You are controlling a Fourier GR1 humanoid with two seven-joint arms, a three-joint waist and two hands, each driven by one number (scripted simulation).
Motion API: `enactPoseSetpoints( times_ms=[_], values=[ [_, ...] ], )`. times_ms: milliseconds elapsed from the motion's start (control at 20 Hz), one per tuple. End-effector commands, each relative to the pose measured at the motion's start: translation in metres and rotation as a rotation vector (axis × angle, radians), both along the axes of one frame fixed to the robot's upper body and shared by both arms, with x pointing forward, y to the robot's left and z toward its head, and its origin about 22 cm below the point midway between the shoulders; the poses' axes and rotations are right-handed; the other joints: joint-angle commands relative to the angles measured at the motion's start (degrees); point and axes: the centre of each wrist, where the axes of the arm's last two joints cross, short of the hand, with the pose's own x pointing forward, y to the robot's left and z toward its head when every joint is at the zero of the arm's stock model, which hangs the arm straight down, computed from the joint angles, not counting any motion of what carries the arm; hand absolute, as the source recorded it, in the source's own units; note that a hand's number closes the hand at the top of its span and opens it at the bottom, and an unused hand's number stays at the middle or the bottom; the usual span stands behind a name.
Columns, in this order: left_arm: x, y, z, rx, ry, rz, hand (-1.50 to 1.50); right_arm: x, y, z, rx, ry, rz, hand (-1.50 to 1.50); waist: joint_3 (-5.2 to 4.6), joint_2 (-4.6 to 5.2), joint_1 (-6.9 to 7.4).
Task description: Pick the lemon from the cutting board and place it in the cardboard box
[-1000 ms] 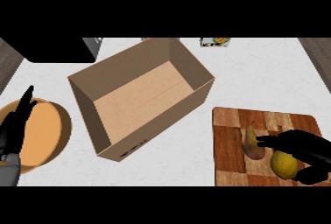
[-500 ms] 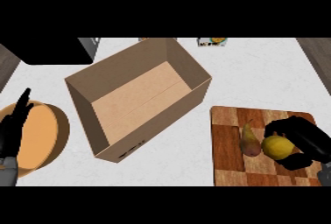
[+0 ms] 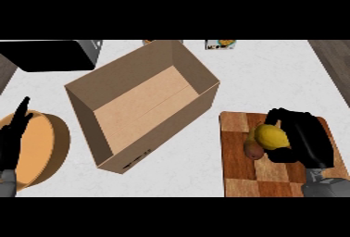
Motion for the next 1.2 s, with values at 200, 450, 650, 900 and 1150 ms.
enactPoseSetpoints(
  times_ms=[200, 450, 650, 900, 1150],
  values=[
    [0.015, -0.01, 0.018, -0.01, -0.026, -0.044, 0.0, -0.023, 0.099, 0.088, 0.06, -0.207, 0.04, 1.5, 0.24, 0.72, 2.15],
    [0.021, -0.031, 0.013, -0.025, -0.012, -0.053, 0.0, -0.018, 0.157, 0.132, 0.142, -0.156, 0.114, 1.5, 0.24, 0.87, 2.52],
    [0.006, -0.018, 0.001, -0.005, -0.002, -0.068, 0.0, 0.016, 0.179, 0.15, 0.259, -0.115, 0.119, 1.5, 0.26, 1.01, 3.58],
    [0.023, -0.018, 0.022, -0.017, -0.025, -0.074, 0.0, 0.055, 0.219, 0.16, 0.339, -0.106, 0.049, 1.5, 0.26, 1.22, 4.35],
    [0.015, -0.026, -0.005, -0.011, -0.02, -0.074, 0.0, 0.088, 0.227, 0.132, 0.428, -0.035, 0.029, 1.5, 0.26, 1.34, 3.81]
  ],
)
